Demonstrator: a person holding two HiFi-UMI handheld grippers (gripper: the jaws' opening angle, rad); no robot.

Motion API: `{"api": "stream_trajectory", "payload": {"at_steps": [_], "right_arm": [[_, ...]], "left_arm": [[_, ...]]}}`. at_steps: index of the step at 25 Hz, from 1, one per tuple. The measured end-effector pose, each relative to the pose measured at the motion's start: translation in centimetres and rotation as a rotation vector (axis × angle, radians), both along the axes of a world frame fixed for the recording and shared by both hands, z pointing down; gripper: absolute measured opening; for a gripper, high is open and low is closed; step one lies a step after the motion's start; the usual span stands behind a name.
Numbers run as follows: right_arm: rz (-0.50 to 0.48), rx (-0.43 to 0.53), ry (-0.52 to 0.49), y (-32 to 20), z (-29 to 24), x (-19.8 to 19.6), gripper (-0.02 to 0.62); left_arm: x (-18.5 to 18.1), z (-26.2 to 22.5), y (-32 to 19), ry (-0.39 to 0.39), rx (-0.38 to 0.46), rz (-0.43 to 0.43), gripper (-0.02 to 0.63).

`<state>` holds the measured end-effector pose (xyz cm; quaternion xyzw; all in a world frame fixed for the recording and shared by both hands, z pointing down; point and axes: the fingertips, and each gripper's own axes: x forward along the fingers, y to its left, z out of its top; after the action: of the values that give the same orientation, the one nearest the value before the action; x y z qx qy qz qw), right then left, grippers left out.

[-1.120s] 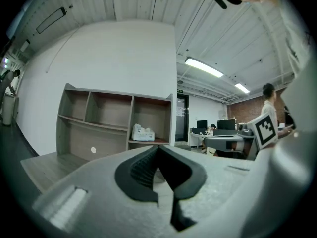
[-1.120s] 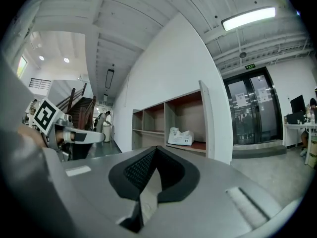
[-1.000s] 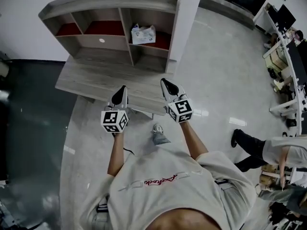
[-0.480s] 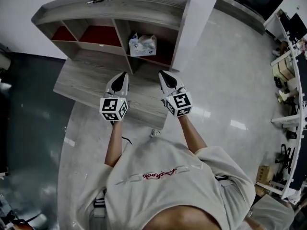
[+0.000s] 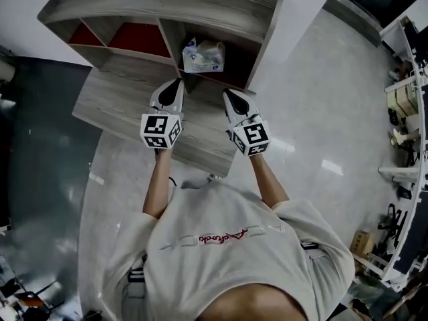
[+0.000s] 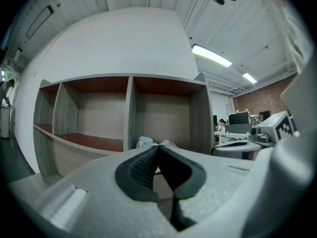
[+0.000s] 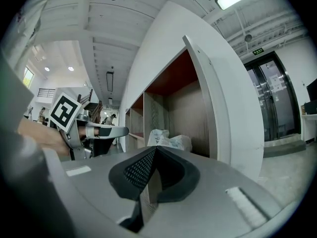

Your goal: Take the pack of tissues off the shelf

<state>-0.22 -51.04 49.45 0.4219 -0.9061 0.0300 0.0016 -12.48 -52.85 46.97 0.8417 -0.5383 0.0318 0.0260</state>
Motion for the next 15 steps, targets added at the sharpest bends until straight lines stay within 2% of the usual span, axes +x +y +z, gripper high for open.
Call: {"api": "stream_trajectory", "payload": {"at_steps": [15], "right_arm": [[0.117, -0.073, 0.038, 1.2, 2.9, 0.0, 0.006]], "left_arm": [[-1.1, 4.0, -2.0, 0.024, -0.062, 0.062, 0.002]]}}
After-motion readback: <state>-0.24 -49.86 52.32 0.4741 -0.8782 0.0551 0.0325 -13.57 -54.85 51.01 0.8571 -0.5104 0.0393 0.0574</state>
